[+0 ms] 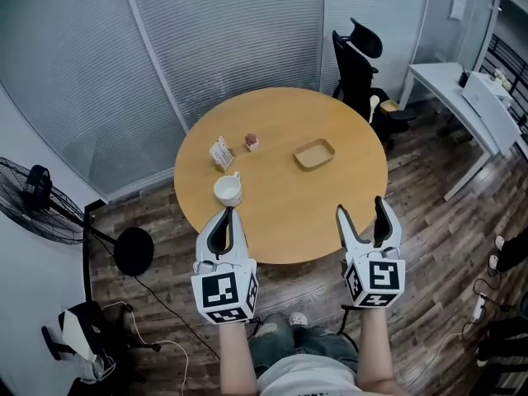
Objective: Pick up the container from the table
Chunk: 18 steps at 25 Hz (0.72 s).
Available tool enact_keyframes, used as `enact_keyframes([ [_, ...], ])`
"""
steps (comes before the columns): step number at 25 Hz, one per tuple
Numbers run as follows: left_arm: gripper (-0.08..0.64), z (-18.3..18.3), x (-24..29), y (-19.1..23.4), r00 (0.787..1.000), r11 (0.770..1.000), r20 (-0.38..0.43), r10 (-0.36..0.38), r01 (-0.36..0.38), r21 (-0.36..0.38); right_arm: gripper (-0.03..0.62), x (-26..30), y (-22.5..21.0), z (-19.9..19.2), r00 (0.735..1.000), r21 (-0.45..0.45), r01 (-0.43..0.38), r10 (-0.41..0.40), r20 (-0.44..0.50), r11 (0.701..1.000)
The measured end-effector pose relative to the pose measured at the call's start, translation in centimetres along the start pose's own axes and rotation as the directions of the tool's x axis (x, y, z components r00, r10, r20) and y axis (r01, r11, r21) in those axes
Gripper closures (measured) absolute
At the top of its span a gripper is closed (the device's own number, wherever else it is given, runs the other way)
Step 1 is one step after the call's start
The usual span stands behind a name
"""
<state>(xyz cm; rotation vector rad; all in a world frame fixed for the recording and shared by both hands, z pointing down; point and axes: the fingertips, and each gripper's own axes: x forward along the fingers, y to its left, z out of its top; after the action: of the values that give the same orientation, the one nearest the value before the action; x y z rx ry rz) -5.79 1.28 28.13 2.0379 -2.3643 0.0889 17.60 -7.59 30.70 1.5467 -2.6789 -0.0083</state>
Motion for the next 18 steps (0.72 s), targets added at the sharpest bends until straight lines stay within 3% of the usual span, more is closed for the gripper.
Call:
enact_keyframes([
  [8, 0.558, -1.6, 3.9, -0.4, 0.999, 1.000, -0.045, -0.008, 0.008, 0.004, 0.227, 3.3, -1.0, -2.2, 0.999, 0.014, -0.004, 0.005, -0.049, 1.000],
  [18, 0.558, -2.1, 11.8, 0.1, 0.996, 0.998, -0.050, -0.069, 0.069, 0.006, 0.227, 10.1, -2.7, -2.9, 0.997, 0.019, 0.037, -0.035, -0.065, 0.999],
])
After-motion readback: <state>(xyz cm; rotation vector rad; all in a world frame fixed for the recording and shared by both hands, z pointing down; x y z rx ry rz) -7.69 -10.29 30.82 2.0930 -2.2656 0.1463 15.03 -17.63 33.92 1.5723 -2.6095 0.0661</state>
